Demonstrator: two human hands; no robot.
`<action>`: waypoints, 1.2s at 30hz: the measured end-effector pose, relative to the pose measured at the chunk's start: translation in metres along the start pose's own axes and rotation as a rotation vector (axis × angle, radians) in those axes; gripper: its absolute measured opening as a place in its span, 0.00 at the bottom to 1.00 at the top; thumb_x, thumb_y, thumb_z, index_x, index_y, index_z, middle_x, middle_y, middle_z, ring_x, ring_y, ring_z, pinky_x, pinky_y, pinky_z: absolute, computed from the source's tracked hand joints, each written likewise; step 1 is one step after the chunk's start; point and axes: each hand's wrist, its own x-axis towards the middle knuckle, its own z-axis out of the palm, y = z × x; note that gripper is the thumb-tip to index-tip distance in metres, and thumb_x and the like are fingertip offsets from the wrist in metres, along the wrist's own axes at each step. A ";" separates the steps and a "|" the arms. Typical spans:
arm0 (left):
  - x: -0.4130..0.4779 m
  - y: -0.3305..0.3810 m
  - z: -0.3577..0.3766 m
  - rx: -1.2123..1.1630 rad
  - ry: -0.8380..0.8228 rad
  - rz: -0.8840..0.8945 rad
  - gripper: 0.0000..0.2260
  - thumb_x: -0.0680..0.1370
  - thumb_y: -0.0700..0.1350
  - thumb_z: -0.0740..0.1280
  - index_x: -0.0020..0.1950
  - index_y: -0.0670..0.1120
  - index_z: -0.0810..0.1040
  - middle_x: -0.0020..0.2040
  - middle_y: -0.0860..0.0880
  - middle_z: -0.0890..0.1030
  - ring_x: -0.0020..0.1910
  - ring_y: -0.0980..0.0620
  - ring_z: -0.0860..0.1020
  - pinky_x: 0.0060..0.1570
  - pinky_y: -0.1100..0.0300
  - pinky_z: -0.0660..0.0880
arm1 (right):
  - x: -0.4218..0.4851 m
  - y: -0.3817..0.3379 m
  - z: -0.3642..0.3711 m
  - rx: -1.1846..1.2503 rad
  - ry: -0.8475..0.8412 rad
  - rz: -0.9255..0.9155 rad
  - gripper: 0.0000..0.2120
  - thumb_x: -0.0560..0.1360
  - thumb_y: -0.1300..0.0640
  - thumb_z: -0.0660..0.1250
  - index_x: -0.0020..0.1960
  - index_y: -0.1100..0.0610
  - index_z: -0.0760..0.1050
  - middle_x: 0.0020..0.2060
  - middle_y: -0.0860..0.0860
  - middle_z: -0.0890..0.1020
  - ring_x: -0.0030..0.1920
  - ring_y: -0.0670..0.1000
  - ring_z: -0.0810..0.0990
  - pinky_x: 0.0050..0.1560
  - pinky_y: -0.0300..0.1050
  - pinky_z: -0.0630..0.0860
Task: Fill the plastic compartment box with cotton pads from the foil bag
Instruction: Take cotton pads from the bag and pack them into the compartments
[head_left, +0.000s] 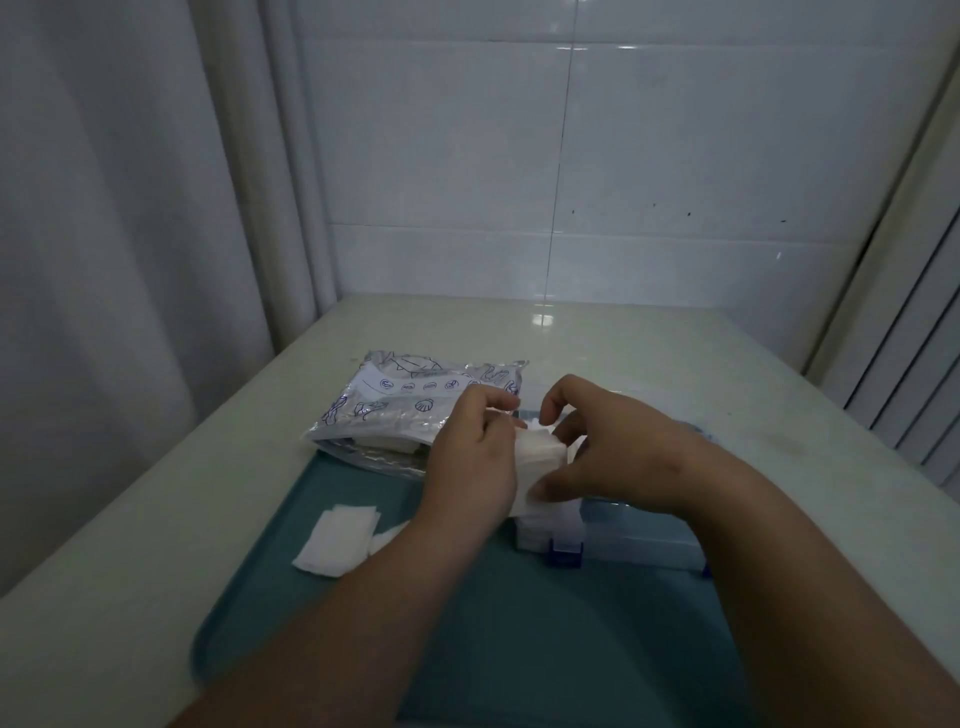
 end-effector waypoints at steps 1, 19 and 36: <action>0.000 0.000 0.000 0.002 -0.007 0.007 0.06 0.81 0.44 0.60 0.48 0.51 0.75 0.43 0.54 0.79 0.42 0.55 0.76 0.40 0.58 0.70 | 0.000 0.000 0.001 -0.020 0.002 -0.002 0.27 0.65 0.50 0.79 0.55 0.43 0.66 0.50 0.45 0.78 0.43 0.44 0.77 0.44 0.40 0.78; 0.002 -0.005 0.006 0.074 -0.061 -0.028 0.06 0.80 0.46 0.61 0.44 0.48 0.67 0.37 0.51 0.72 0.37 0.52 0.70 0.37 0.55 0.65 | -0.002 0.003 0.001 -0.086 -0.001 0.006 0.29 0.65 0.49 0.78 0.60 0.44 0.67 0.54 0.46 0.78 0.45 0.46 0.78 0.46 0.44 0.79; 0.004 0.003 -0.005 -0.374 -0.174 -0.143 0.14 0.77 0.35 0.66 0.56 0.49 0.69 0.50 0.41 0.82 0.48 0.45 0.83 0.52 0.45 0.80 | -0.002 0.014 -0.015 0.192 0.114 0.069 0.17 0.72 0.50 0.72 0.54 0.45 0.66 0.46 0.48 0.81 0.42 0.50 0.83 0.49 0.49 0.82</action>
